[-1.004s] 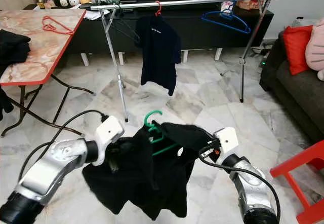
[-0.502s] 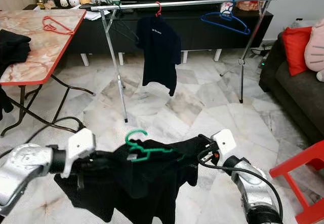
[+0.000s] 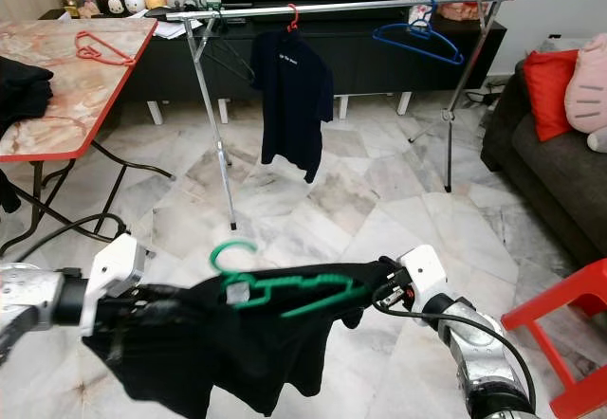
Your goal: Hang hanger
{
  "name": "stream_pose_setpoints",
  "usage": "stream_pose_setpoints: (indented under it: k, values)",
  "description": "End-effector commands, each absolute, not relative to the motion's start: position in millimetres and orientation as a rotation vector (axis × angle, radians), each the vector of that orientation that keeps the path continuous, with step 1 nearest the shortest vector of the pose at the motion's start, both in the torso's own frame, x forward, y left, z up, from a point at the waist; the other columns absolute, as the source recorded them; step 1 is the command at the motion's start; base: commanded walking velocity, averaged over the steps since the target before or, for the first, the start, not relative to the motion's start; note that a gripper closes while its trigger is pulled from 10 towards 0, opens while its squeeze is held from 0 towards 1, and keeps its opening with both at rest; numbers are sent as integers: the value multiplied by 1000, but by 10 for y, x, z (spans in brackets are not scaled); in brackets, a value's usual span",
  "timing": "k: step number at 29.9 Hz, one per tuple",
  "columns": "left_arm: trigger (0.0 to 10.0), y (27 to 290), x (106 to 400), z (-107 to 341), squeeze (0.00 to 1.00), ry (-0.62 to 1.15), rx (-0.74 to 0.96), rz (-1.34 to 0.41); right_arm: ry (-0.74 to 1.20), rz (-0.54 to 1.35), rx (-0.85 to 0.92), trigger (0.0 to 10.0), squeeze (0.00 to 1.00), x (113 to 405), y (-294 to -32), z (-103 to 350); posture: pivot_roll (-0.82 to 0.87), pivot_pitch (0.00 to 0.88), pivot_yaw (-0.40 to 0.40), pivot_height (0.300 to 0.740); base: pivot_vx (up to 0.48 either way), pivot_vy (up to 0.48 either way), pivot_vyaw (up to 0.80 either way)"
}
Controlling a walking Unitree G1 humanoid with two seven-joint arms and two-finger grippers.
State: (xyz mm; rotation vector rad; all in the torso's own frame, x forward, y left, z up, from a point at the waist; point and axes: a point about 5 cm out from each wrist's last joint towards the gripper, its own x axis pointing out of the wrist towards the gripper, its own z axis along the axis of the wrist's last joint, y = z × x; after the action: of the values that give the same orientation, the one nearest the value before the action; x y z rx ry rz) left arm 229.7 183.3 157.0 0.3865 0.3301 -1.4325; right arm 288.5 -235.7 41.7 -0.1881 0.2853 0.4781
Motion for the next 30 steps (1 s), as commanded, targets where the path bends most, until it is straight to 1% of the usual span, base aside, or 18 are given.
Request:
stream_pose_setpoints:
  k: [1, 2, 6, 9, 11, 14, 20, 23, 26, 28, 30]
  values:
    - [10000, 1817, 2245, 1585, 0, 339, 384, -1479, 296, 409, -210, 0, 0, 2888, -2525, 457, -24, 0, -37, 740, 0, 0, 0]
    - [10000, 1784, 2240, 1611, 0, 308, 351, -1495, 297, 407, -211, 0, 0, 2895, -2521, 456, -24, 0, -37, 740, 0, 0, 0]
    - [10000, 1749, 2247, 1653, 0, 270, 314, -1506, 308, 422, -214, 0, 0, 2895, -2507, 442, -24, 0, -37, 740, 0, 0, 0]
    - [10000, 1724, 2308, 1734, 0, 188, 274, -1453, 315, 447, -209, 0, 0, 2881, -2493, 425, -27, 0, -39, 740, 0, 0, 0]
    - [10000, 1728, 2365, 1817, 0, 112, 210, -1402, 342, 447, -215, 0, 0, 2860, -2501, 388, -26, 0, -41, 740, 0, 0, 0]
    - [10000, 1735, 2313, 1858, 0, 83, 156, -1417, 388, 428, -230, 0, 0, 2816, -2522, 313, -23, 0, -46, 740, 0, 0, 0]
    - [10000, 1736, 2271, 1851, 0, 90, 138, -1429, 400, 414, -219, 0, 0, 2793, -2525, 276, -18, 0, -46, 740, 0, 0, 0]
    - [10000, 1719, 2295, 1807, 0, 108, 157, -1402, 388, 393, -190, 0, 0, 2796, -2521, 272, -17, 0, -42, 740, 0, 0, 0]
    - [10000, 1666, 2261, 1791, 0, 124, 154, -1433, 390, 377, -206, 0, 0, 2799, -2529, 267, -20, 0, -41, 740, 0, 0, 0]
    - [10000, 1623, 2198, 1705, 0, 197, 213, -1483, 345, 328, -195, 0, 0, 2867, -2559, 349, -21, 0, -38, 740, 0, 0, 0]
    - [10000, 1616, 2194, 1696, 0, 204, 213, -1486, 340, 319, -204, 0, 0, 2881, -2567, 365, -21, 0, -38, 740, 0, 0, 0]
